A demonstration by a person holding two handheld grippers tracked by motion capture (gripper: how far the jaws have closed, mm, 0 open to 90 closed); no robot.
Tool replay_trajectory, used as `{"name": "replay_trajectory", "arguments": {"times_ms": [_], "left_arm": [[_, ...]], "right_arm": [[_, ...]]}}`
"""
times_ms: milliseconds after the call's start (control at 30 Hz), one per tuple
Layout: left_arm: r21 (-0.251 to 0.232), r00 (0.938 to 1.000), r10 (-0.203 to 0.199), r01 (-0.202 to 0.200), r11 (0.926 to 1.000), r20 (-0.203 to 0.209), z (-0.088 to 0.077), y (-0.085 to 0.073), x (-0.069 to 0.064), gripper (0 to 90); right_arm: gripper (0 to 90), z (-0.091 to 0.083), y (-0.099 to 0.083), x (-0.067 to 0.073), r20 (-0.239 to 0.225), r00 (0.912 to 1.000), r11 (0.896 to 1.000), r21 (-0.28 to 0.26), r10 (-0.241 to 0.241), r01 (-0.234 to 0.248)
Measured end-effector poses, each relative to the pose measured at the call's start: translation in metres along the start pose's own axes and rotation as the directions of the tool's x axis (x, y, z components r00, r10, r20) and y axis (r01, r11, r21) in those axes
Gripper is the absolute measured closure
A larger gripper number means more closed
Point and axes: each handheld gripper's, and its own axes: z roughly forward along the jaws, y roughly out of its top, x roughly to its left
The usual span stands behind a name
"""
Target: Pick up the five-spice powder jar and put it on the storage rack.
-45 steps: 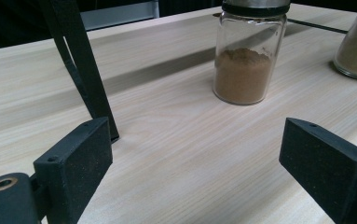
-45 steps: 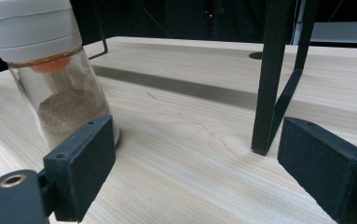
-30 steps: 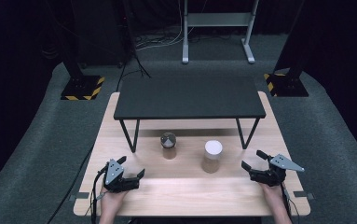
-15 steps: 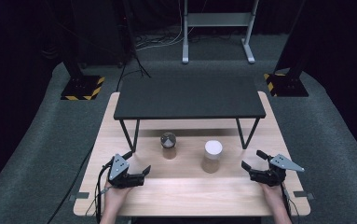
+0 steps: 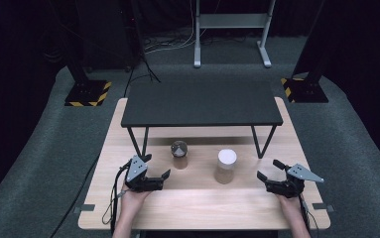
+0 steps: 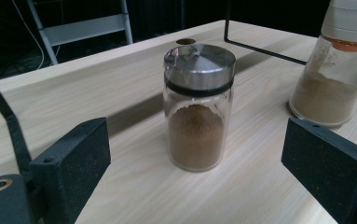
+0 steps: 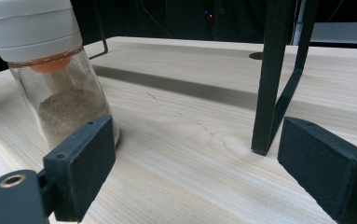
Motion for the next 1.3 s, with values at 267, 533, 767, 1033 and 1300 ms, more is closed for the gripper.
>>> {"name": "replay_trajectory", "arguments": {"times_ms": [267,533,767,1033,1300], "left_arm": [[0.013,0.9999,-0.015,0.015,0.9998,-0.005,0.024,0.008,-0.002,7.5],[0.070,0.9999,-0.011,0.011,0.9975,0.000,0.053,0.019,-0.002,7.9],[0.093,0.9993,-0.032,0.034,0.9951,-0.019,0.071,0.017,-0.003,8.7],[0.074,0.9977,-0.065,0.066,0.9951,-0.021,0.083,0.010,-0.002,10.7],[0.084,0.9966,-0.077,0.074,0.9938,0.030,0.092,0.009,0.005,27.7]], "right_arm": [[9.7,0.000,0.000,0.000,-0.001,1.0000,1.000,0.000,-0.002,0.002],[9.8,0.000,0.000,0.000,-0.002,1.0000,1.000,0.000,0.000,0.000],[9.8,0.000,0.000,-0.001,-0.003,1.0000,1.000,0.000,0.000,0.000],[9.7,0.000,0.000,-0.001,-0.005,1.0000,1.000,0.000,0.001,-0.001],[9.7,0.000,0.000,-0.001,-0.005,1.0000,1.000,0.000,0.000,0.000]]}}
